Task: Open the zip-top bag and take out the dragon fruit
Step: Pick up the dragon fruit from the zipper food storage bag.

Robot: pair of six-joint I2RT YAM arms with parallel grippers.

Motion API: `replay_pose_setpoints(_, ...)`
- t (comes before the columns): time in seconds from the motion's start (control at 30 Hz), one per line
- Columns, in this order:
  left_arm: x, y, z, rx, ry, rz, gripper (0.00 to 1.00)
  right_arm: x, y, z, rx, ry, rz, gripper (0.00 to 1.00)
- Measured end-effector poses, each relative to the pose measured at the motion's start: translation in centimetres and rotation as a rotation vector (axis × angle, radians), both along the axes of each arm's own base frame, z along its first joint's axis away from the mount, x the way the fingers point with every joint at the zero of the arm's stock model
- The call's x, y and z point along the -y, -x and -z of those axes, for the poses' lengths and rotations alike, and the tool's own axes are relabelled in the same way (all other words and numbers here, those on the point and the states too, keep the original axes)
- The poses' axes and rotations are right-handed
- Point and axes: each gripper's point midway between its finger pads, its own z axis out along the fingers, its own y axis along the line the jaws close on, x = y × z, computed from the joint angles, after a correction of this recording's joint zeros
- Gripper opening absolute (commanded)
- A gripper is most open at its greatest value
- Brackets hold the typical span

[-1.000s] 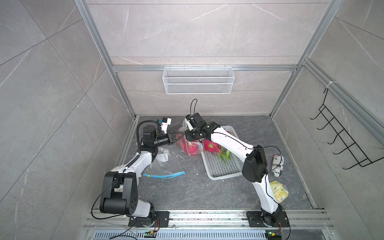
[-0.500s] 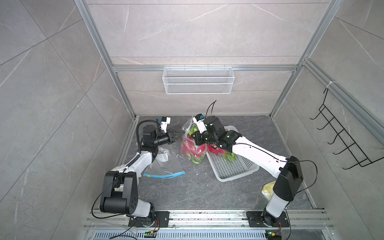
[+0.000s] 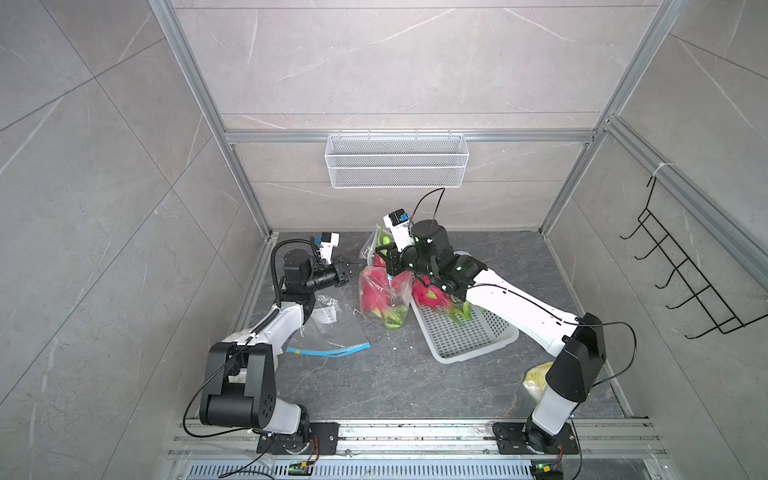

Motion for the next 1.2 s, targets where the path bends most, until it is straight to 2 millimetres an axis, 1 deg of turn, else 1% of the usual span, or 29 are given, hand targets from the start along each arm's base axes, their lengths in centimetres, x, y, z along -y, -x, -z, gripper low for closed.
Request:
replay_pose_setpoints(0.3, 0.0, 0.0, -0.1, 0.006, 0.001, -0.001, 0.0, 0.3, -0.4, -0.8, 0.048, 0.013, 0.02, 0.0)
replay_pose_setpoints(0.4, 0.0, 0.0, -0.1, 0.007, 0.001, -0.001, 0.0, 0.7, -0.7, -1.6, 0.073, 0.001, 0.049, 0.0)
replay_pose_setpoints(0.6, 0.0, 0.0, 0.0, 0.002, 0.0, 0.0, 0.0, 2.2, -2.2, -3.4, 0.13, -0.036, 0.175, 0.0)
replay_pose_setpoints(0.73, 0.0, 0.0, 0.2, -0.006, -0.003, 0.002, 0.0, 2.0, -2.4, -4.1, 0.134, -0.107, 0.189, 0.0)
replay_pose_setpoints(0.9, 0.0, 0.0, 0.2, -0.004, -0.004, 0.002, 0.0, 0.9, -1.8, -5.7, 0.135, -0.207, 0.13, 0.0)
replay_pose_setpoints(1.0, 0.0, 0.1, 0.3, -0.007, -0.007, 0.002, 0.0, 0.4, -1.3, -6.4, 0.132, -0.233, 0.091, 0.0)
replay_pose_setpoints(1.13, 0.0, 0.1, 0.5, -0.014, -0.011, 0.003, 0.0, 0.8, -0.5, -7.5, 0.13, -0.236, 0.074, 0.0)
replay_pose_setpoints(1.2, 0.0, 0.1, 0.6, -0.02, -0.012, 0.004, 0.0, 1.4, 0.1, -8.5, 0.141, -0.237, 0.072, 0.0)
